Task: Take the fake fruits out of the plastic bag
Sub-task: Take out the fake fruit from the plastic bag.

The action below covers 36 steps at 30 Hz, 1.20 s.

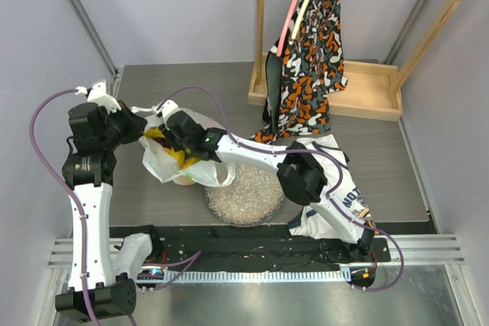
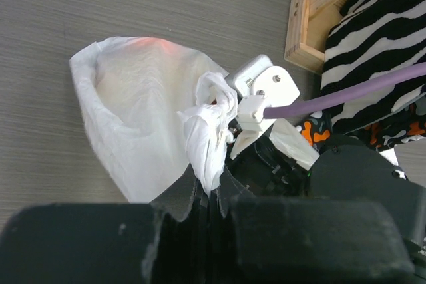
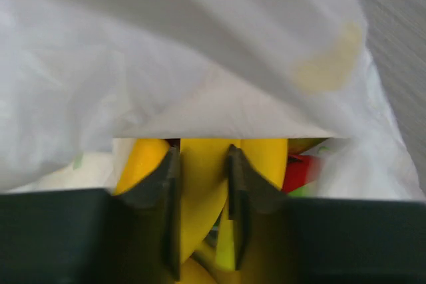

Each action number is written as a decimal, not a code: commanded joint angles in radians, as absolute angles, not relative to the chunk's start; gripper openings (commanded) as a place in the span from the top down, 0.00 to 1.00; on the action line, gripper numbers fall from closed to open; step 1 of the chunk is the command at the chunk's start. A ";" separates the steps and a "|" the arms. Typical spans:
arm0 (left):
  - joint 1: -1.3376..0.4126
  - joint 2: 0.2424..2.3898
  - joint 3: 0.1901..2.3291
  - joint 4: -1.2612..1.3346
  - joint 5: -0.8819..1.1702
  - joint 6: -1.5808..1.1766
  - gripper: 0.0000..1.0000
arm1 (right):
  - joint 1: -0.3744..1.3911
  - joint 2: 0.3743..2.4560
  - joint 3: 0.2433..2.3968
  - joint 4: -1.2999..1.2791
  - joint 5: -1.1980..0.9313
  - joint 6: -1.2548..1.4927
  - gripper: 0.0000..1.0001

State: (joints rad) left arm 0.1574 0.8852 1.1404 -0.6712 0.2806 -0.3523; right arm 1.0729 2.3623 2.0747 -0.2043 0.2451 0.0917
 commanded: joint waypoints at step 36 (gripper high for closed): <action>0.155 0.986 1.204 -0.540 0.179 -0.384 1.00 | 0.960 1.298 1.513 -0.497 -0.428 -0.454 0.99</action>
State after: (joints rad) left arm 0.1524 0.9855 1.1599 -0.5941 0.1829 -0.3824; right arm 0.9516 1.4631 1.5703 -0.3252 -0.2699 -0.3424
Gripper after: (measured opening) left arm 0.046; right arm 0.250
